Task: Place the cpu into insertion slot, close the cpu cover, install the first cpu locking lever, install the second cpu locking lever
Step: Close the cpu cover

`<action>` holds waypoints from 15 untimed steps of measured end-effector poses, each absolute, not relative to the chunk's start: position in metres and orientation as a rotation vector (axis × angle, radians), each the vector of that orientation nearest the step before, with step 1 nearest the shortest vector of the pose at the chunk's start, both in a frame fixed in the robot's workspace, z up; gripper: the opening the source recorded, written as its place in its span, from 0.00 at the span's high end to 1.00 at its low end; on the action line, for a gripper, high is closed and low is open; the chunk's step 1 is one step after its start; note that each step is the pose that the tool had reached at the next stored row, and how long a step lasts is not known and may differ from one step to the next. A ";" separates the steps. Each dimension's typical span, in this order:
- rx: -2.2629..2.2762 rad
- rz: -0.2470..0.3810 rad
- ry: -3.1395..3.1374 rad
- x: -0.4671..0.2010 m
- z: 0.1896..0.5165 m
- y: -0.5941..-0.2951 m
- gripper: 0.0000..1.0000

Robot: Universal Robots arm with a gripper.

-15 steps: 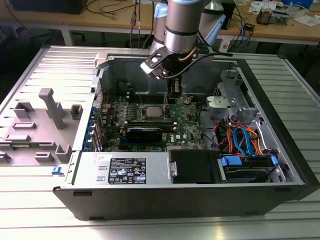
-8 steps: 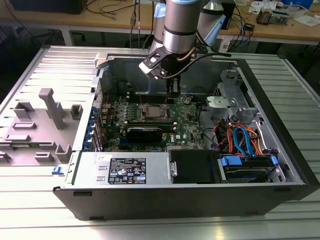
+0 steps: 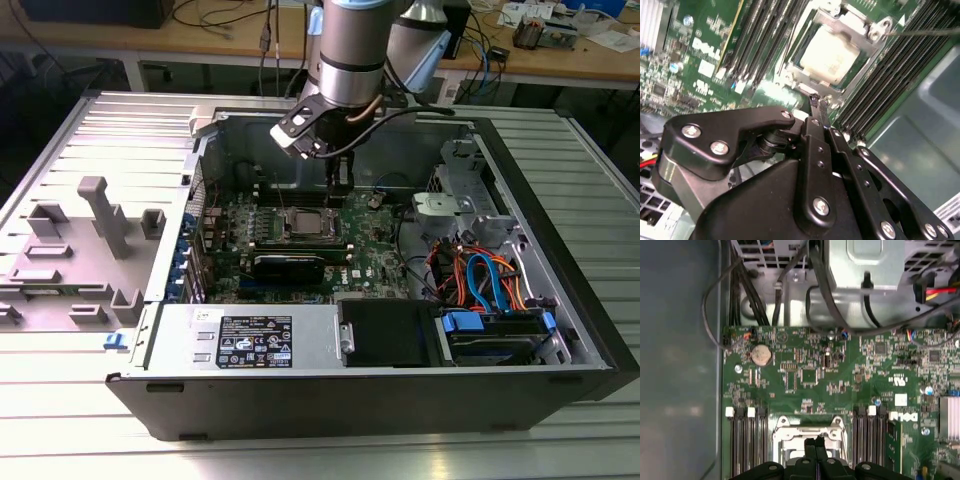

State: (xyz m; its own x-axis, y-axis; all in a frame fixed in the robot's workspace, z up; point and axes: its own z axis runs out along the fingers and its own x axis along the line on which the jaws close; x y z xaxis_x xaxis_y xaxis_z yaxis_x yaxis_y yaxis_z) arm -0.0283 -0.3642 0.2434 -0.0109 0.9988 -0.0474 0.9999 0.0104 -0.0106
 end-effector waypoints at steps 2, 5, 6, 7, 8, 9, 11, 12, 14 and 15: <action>2.190 -0.064 2.214 -0.035 0.242 -0.364 0.89; 2.191 -0.063 2.215 -0.046 0.240 -0.365 0.89; 2.191 -0.064 2.214 -0.050 0.239 -0.365 0.89; 2.191 -0.064 2.214 -0.051 0.239 -0.365 0.89; 2.191 -0.063 2.214 -0.052 0.238 -0.365 0.89; 2.190 -0.064 2.214 -0.052 0.238 -0.365 0.89; 2.190 -0.064 2.214 -0.052 0.238 -0.365 0.89; 2.191 -0.064 2.214 -0.052 0.237 -0.365 0.89; 2.191 -0.064 2.214 -0.052 0.237 -0.365 0.89; 2.191 -0.064 2.214 -0.052 0.237 -0.365 0.89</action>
State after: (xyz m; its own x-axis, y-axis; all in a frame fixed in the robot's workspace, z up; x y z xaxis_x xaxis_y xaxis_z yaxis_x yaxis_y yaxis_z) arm -0.0522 -0.3648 0.2374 -0.0111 0.9988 -0.0472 0.9999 0.0106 -0.0107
